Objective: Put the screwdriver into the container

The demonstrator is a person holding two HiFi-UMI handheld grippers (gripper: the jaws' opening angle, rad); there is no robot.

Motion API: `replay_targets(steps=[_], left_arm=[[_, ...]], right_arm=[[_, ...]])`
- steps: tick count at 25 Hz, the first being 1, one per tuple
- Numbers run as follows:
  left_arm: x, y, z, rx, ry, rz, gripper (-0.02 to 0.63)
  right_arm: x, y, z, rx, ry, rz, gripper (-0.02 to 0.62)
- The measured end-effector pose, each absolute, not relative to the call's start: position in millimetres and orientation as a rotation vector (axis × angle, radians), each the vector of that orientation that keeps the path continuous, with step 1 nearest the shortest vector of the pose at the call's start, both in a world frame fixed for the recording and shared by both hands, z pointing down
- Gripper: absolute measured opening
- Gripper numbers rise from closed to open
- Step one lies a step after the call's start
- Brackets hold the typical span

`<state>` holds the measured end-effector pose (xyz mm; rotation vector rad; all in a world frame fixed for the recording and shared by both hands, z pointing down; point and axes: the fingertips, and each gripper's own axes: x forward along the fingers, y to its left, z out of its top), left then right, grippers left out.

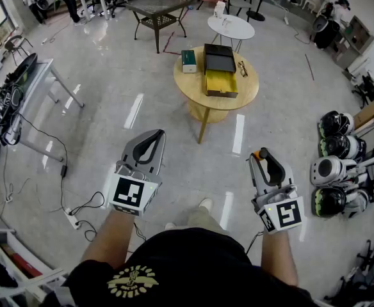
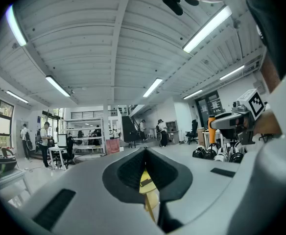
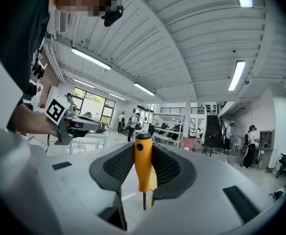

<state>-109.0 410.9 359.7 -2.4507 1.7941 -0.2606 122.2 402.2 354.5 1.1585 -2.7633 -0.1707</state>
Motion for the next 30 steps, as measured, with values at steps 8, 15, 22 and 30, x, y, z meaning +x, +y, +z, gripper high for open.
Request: replay_targets(steps=[8, 15, 22, 30], left_arm=[[-85.6, 350.4, 355.8, -2.47, 1.811, -0.204, 0.014], [-86.3, 316.5, 361.0, -2.468, 1.845, -0.252, 0.014], [-73.2, 291.1, 345.4, -2.437, 1.836, -0.246, 0.014], [-41.7, 260.9, 337.0, -2.411, 1.832, -0.238, 0.014]], right_arm=[[135.4, 335.1, 357.6, 1.124, -2.786, -0.121, 0.129], [138.6, 299.0, 356.6, 1.098, -2.812, -0.077, 0.128], [148.5, 276.3, 350.4, 1.067, -2.835, -0.057, 0.128], [177.7, 245.3, 352.8, 1.047, -2.858, -0.029, 0.127]])
